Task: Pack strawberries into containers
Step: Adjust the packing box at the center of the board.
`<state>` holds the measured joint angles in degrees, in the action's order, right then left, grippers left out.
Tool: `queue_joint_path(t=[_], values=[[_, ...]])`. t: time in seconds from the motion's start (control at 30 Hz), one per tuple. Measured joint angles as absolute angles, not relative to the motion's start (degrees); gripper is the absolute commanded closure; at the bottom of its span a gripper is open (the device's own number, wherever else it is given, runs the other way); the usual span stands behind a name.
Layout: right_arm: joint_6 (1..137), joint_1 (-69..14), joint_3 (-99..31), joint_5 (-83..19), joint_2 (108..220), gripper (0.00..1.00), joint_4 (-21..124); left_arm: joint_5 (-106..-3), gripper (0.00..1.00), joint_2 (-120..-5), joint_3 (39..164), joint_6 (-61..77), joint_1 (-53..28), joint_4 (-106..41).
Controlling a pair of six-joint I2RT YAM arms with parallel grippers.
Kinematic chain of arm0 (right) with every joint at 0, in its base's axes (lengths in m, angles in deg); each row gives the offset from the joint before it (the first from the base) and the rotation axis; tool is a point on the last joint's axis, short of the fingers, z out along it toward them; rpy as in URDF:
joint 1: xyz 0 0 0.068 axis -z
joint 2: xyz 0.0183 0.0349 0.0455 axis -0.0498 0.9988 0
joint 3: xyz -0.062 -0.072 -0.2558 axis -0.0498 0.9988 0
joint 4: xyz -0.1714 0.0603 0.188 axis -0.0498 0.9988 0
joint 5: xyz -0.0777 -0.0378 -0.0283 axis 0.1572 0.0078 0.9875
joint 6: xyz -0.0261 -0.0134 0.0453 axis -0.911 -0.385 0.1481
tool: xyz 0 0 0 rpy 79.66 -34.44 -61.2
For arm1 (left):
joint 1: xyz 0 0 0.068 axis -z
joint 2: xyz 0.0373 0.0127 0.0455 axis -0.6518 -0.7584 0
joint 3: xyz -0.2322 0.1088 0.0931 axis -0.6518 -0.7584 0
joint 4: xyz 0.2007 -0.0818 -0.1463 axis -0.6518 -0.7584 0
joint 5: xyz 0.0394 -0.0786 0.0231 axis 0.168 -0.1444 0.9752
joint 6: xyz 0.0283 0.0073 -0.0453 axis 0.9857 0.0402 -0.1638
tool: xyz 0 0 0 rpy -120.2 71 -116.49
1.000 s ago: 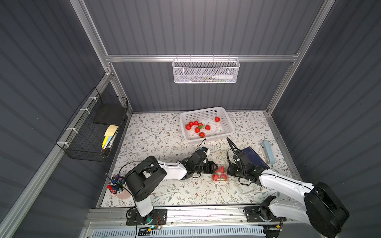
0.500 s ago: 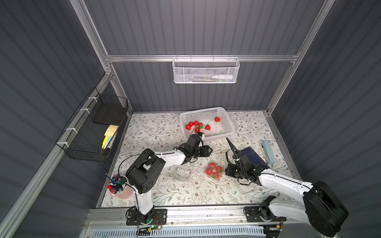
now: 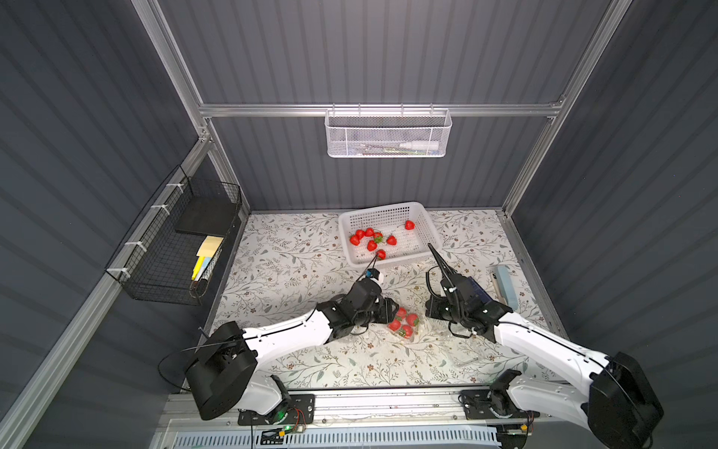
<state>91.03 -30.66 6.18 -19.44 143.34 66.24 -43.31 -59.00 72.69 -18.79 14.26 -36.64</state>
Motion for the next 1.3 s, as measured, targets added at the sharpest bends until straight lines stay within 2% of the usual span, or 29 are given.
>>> queue_joint_path(t=[0.13, 0.37, 0.7, 1.3], values=[[90.97, -30.66, 5.2, -19.59, 149.05, 1.0, 64.16, -43.31, 0.65, -56.58, 70.09, -21.52, 15.75, -38.81], [90.73, -30.66, 1.33, -20.56, 158.53, 1.0, 60.47, -44.86, 0.63, -61.56, 69.15, -22.92, 18.94, -37.67], [89.88, -30.55, -1.21, -21.02, 162.71, 1.0, 58.39, -47.7, 0.63, -69.43, 70.7, -21.5, 19.66, -35.05], [90.29, -30.34, 0.69, -20.93, 161.42, 1.0, 58.41, -47.62, 0.63, -76.77, 80.67, -10.9, 5.04, -33.82]])
